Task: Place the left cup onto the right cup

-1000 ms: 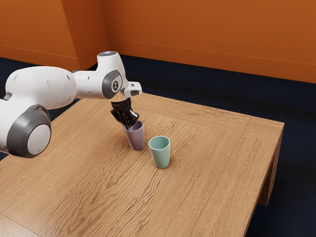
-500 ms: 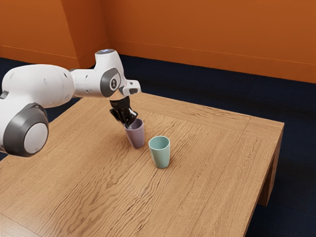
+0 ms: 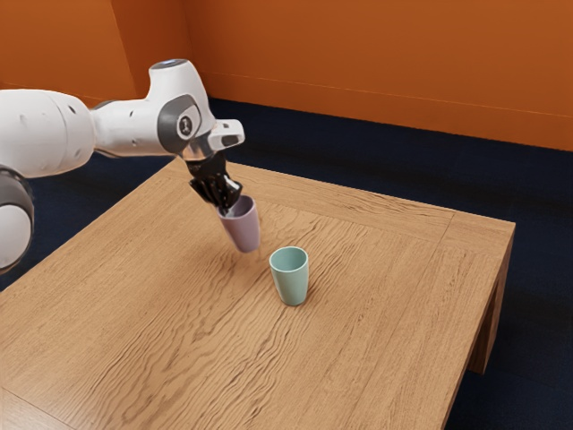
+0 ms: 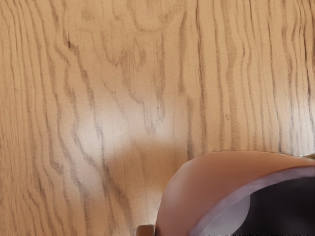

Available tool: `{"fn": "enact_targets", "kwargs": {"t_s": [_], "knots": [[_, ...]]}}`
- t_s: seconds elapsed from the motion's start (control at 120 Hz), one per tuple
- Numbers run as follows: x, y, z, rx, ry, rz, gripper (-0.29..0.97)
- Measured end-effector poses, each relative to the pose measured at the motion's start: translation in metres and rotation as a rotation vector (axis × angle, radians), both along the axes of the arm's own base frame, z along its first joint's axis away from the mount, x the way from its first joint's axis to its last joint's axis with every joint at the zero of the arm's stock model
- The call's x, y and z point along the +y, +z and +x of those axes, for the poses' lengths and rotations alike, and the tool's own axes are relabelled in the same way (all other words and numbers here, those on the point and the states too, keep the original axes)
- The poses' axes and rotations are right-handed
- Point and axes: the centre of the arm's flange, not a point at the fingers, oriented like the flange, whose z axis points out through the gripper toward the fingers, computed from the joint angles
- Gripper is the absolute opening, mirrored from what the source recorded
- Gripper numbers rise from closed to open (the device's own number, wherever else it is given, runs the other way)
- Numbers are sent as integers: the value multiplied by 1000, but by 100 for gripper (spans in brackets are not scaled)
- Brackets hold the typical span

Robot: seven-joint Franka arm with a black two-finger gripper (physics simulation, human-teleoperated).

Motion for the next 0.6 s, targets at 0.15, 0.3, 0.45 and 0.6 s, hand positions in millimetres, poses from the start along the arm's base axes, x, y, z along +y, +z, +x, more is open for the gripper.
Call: {"fn": "enact_targets", "kwargs": {"t_s": [0.15, 0.3, 0.45, 0.6], "knots": [[-13, 29, -17, -21, -11, -10, -10], [-34, 61, -29, -27, -35, -4, -10], [-47, 73, -38, -3, -41, -5, -10], [-64, 78, -43, 20, -52, -8, -10]]}}
